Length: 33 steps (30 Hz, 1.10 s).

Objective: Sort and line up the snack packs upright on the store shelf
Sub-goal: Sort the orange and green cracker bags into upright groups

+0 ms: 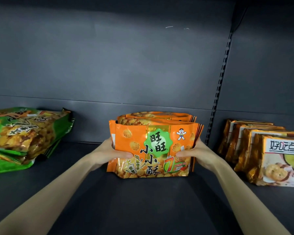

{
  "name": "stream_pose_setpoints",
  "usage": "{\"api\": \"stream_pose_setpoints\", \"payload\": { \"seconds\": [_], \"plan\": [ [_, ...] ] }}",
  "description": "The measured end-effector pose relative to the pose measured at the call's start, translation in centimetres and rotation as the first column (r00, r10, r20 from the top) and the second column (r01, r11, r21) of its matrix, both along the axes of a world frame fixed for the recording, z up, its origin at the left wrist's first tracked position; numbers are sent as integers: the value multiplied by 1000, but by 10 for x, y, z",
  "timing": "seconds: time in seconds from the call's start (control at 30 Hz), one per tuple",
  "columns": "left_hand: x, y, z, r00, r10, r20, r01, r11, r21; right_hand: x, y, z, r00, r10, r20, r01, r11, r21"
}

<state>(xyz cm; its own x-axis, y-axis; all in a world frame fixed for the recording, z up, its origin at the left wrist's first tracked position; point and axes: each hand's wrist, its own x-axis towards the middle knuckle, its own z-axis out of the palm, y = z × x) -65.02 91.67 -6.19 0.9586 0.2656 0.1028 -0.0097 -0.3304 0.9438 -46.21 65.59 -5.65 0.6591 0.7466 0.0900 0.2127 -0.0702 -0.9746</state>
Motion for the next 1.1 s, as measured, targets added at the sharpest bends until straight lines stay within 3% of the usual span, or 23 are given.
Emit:
{"api": "stream_pose_setpoints", "payload": {
  "seconds": [0.3,0.53,0.7,0.97,1.1],
  "plan": [
    [34,-14,-17,973,167,157,-156,985,-79,5,-14,-4,993,-96,75,96,995,-4],
    [24,-14,-17,994,-55,97,70,985,-159,1,-17,-6,987,-85,134,90,995,-33],
    [26,-15,-21,992,22,124,-5,991,-136,1,-17,-6,976,-136,171,139,990,-7],
    [17,-16,-16,993,106,54,-109,992,63,-8,-23,-4,972,-143,185,161,983,-87],
    [7,-30,-17,943,331,25,-329,922,204,-19,-34,-4,936,-228,269,276,948,-157]
  ]
}}
